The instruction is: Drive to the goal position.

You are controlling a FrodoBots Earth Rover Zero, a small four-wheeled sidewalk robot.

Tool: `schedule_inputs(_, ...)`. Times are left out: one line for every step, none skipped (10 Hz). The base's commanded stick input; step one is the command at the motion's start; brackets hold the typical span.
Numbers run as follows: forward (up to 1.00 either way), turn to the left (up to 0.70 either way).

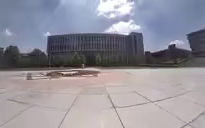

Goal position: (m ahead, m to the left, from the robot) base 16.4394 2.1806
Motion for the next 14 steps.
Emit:
schedule_inputs(0.70,0.00)
schedule_inputs(0.70,0.00)
schedule_inputs(0.70,0.00)
schedule_inputs(0.70,0.00)
schedule_inputs(0.70,0.00)
schedule_inputs(0.70,0.00)
schedule_inputs(0.70,-0.32)
schedule_inputs(0.70,0.00)
schedule_inputs(0.70,0.00)
schedule_inputs(0.70,0.00)
schedule_inputs(0.70,0.00)
schedule_inputs(0.70,0.00)
schedule_inputs(0.70,0.00)
schedule_inputs(0.70,0.00)
